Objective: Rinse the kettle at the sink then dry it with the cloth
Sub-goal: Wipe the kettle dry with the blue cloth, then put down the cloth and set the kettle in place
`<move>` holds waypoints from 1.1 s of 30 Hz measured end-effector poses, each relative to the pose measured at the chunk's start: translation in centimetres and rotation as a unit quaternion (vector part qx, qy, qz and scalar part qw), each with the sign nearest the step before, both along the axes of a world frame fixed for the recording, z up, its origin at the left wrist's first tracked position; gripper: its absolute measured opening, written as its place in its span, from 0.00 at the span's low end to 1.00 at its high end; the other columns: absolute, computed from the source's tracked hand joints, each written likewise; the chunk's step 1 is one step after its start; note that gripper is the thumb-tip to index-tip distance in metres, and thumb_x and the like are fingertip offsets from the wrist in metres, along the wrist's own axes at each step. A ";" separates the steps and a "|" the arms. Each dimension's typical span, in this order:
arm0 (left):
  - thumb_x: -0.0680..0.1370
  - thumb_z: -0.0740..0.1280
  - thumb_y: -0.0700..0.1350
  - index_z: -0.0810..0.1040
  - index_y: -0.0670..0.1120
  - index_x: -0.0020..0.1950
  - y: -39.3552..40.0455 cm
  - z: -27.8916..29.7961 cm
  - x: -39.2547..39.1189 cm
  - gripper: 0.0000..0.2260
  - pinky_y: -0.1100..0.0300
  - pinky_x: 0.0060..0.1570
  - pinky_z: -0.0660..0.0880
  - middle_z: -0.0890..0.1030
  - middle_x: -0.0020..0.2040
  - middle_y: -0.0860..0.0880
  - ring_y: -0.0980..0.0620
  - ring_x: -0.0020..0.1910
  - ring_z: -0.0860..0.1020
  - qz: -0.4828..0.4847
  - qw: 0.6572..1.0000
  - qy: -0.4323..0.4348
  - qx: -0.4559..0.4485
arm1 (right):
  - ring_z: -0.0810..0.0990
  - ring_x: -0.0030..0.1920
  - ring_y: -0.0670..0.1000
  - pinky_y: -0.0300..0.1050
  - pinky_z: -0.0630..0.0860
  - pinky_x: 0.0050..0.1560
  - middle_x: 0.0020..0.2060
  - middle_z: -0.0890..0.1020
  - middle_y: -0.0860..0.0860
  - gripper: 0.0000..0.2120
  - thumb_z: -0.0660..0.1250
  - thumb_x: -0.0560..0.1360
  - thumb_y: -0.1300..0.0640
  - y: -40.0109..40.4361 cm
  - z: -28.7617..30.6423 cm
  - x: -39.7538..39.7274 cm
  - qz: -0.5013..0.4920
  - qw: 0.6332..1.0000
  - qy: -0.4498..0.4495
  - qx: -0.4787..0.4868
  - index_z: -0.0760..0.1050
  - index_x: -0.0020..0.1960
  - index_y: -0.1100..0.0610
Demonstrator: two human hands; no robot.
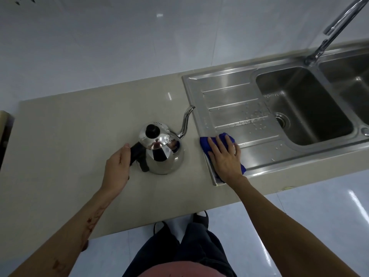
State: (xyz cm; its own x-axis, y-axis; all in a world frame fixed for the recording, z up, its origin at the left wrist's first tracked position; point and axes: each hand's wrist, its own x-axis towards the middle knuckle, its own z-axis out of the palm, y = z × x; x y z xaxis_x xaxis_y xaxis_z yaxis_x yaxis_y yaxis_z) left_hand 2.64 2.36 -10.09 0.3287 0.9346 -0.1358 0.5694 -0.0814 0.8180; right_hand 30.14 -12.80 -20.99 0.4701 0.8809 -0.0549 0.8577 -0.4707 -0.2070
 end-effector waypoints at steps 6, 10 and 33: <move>0.76 0.49 0.65 0.74 0.30 0.44 0.2 -0.4 0.0 0.37 0.55 0.39 0.67 0.78 0.41 0.27 0.46 0.37 0.74 0.013 1.000 0.001 -0.002 | 0.49 0.80 0.59 0.63 0.46 0.78 0.80 0.56 0.57 0.30 0.43 0.81 0.40 -0.4 -2.2 0.3 0.017 0.999 -0.016 -0.047 0.51 0.80 0.50; 0.76 0.50 0.65 0.73 0.30 0.43 0.1 -0.6 0.0 0.36 0.55 0.40 0.67 0.77 0.38 0.31 0.46 0.37 0.74 0.022 1.000 -0.004 0.000 | 0.47 0.80 0.57 0.58 0.44 0.79 0.80 0.56 0.56 0.30 0.38 0.81 0.42 -0.1 -2.2 0.2 -0.024 0.999 0.006 -0.032 0.50 0.80 0.51; 0.83 0.56 0.53 0.71 0.37 0.43 -1.0 -0.3 0.6 0.20 0.56 0.33 0.67 0.73 0.34 0.46 0.49 0.32 0.70 0.059 0.997 -0.025 0.038 | 0.78 0.61 0.48 0.46 0.76 0.63 0.65 0.78 0.51 0.20 0.59 0.83 0.55 4.6 4.9 -2.6 -0.130 0.866 0.429 0.220 0.66 0.74 0.53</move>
